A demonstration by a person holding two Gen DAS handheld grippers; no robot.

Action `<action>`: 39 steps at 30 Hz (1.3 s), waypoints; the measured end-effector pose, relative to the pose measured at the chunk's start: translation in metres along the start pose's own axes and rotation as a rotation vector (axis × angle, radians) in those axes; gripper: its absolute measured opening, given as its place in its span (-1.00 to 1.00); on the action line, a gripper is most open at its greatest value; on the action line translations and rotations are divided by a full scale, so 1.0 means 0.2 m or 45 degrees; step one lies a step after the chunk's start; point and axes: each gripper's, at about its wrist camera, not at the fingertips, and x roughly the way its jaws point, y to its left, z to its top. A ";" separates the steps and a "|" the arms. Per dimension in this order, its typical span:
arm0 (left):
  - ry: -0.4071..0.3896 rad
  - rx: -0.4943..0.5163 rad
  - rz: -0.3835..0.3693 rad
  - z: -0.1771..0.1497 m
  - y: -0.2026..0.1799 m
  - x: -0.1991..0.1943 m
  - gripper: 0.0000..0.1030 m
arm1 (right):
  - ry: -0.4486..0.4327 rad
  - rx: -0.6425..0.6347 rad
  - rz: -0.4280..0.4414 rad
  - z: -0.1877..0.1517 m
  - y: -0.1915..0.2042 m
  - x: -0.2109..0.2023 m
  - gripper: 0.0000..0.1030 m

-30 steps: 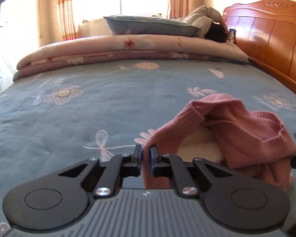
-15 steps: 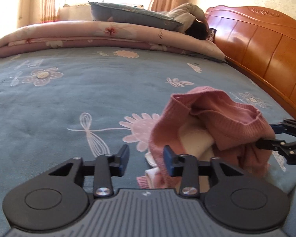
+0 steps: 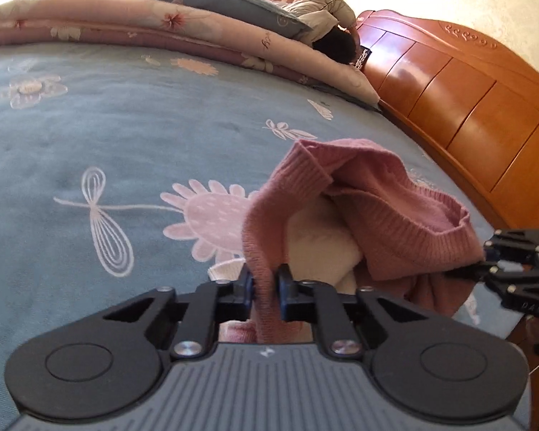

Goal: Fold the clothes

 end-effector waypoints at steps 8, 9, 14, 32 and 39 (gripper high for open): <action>-0.053 0.240 0.231 0.27 -0.09 0.08 -0.88 | 0.008 -0.122 -0.268 0.26 -0.17 0.07 -0.73; -0.051 0.265 0.254 0.30 -0.10 0.11 -0.88 | 0.020 -0.131 -0.291 0.29 -0.20 0.11 -0.73; -0.012 0.321 0.340 0.46 -0.09 0.31 -0.88 | 0.093 -0.192 -0.412 0.41 -0.37 0.32 -0.73; 0.091 0.325 0.526 0.75 0.22 1.03 -0.87 | 0.346 -0.104 -0.634 0.43 -0.84 1.32 -0.73; 0.125 0.348 0.547 0.77 0.19 1.23 -0.86 | 0.356 -0.002 -0.663 0.36 -0.93 1.41 -0.70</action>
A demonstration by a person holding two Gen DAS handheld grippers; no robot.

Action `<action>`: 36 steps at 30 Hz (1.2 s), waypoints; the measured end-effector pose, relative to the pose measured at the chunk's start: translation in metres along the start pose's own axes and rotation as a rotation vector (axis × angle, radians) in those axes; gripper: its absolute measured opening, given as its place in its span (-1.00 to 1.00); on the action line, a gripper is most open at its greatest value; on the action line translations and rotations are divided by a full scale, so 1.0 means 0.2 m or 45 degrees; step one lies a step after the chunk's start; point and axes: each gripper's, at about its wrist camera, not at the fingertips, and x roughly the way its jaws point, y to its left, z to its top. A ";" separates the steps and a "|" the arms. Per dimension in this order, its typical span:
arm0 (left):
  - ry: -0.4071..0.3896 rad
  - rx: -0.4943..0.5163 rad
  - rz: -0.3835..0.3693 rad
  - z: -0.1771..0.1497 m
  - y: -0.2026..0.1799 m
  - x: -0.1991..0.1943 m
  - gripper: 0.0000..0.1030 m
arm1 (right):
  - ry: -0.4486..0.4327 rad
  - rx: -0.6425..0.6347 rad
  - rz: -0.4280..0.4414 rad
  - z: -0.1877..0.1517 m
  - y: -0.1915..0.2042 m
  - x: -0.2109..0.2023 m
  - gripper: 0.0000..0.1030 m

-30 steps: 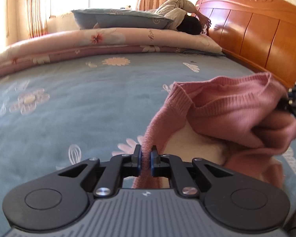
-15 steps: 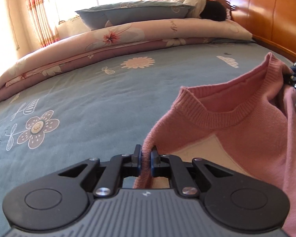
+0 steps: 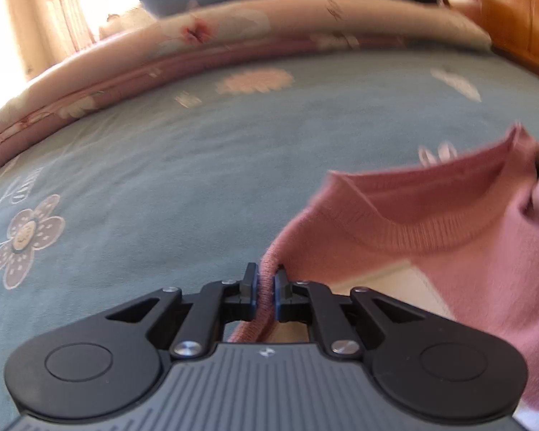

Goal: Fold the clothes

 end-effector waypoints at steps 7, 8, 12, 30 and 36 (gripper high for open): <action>0.012 0.076 -0.016 -0.06 -0.01 -0.20 -0.59 | -0.038 0.100 0.094 -0.03 -0.15 -0.30 -0.27; 0.020 0.079 -0.015 -0.07 -0.01 -0.24 -0.57 | -0.052 0.126 0.118 -0.03 -0.17 -0.37 -0.25; 0.022 0.092 -0.053 -0.12 0.02 -0.49 -0.38 | -0.084 0.155 0.208 -0.08 -0.19 -0.63 -0.15; 0.147 -0.010 -0.040 -0.70 0.12 -1.12 -0.14 | -0.176 0.278 0.614 -0.56 0.19 -1.48 0.08; 0.180 -0.087 -0.010 -0.84 0.11 -1.14 -0.14 | -0.133 0.262 0.618 -0.69 0.30 -1.48 0.09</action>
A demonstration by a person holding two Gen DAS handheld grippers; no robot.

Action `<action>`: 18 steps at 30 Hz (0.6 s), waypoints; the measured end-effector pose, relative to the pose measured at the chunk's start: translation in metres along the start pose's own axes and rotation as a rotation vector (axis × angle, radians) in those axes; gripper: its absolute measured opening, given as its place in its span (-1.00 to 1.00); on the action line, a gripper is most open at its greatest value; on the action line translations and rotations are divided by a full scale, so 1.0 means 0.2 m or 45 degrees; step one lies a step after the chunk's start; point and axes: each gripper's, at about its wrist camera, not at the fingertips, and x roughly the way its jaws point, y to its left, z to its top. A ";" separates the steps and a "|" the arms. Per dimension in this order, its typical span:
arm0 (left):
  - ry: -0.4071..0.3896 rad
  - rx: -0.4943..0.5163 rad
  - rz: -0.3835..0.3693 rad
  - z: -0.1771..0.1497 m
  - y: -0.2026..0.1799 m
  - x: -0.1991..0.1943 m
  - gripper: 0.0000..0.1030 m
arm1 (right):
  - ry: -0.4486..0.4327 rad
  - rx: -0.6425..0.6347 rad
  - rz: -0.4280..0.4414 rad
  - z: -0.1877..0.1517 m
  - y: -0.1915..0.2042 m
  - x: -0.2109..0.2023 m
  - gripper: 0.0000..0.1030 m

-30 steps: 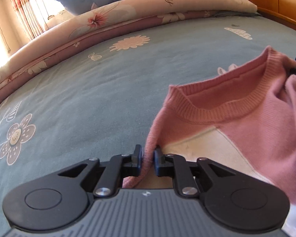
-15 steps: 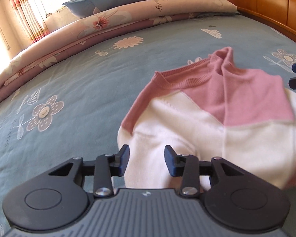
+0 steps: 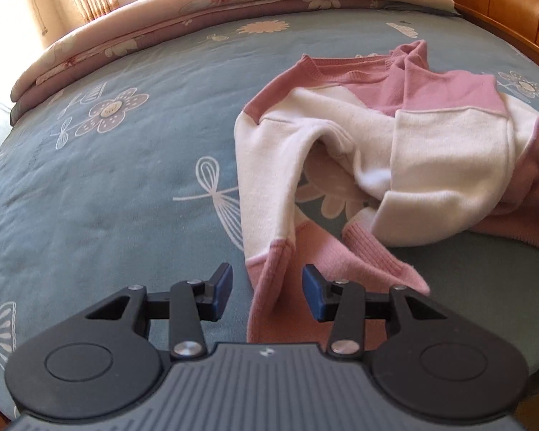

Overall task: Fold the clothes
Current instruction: 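Release the sweater from both grippers onto the bed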

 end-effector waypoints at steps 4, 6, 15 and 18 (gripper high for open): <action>-0.015 -0.032 0.024 -0.06 -0.03 -0.04 -0.01 | 0.010 0.054 0.092 -0.04 0.00 0.02 0.09; -0.027 -0.028 0.023 -0.08 -0.07 -0.06 0.01 | -0.002 0.072 0.129 -0.05 0.00 0.03 0.09; -0.128 0.026 -0.048 -0.09 -0.19 -0.14 0.11 | -0.028 0.108 0.186 0.01 0.02 0.16 0.08; -0.135 0.008 -0.075 -0.09 -0.19 -0.13 0.20 | -0.036 0.143 0.161 0.04 0.00 0.21 0.08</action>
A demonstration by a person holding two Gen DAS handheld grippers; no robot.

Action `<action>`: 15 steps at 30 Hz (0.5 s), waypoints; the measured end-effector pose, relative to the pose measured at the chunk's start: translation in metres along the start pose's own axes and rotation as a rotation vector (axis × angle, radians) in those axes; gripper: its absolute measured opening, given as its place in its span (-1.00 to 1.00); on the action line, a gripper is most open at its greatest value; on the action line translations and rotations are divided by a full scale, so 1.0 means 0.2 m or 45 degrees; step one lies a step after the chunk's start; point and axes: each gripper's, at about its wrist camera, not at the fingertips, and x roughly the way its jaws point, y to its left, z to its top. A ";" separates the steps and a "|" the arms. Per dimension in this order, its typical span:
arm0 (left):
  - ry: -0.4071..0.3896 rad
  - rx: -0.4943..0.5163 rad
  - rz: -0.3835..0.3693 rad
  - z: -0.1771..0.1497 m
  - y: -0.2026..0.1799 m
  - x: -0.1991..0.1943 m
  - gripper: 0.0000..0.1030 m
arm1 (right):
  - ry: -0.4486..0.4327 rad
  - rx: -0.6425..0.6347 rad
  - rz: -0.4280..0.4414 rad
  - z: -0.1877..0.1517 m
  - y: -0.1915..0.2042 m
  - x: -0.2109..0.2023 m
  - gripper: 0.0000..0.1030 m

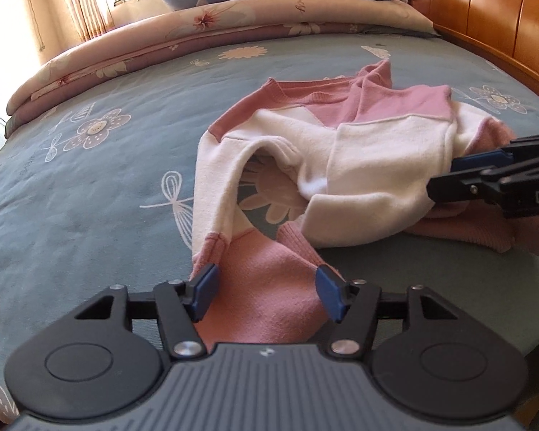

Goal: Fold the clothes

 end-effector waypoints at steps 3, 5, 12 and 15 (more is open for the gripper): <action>-0.006 -0.011 -0.015 0.00 0.01 0.01 0.21 | -0.002 0.030 0.031 0.01 -0.01 0.05 0.06; -0.002 -0.020 -0.025 -0.01 0.02 0.02 0.21 | 0.003 0.046 0.041 0.01 -0.01 0.08 -0.31; 0.004 -0.022 -0.036 -0.02 0.04 0.03 0.23 | -0.117 0.034 -0.013 0.10 -0.05 -0.05 -0.81; 0.003 -0.020 -0.032 0.00 0.04 0.04 0.23 | -0.193 0.031 -0.066 0.18 -0.12 -0.17 -0.81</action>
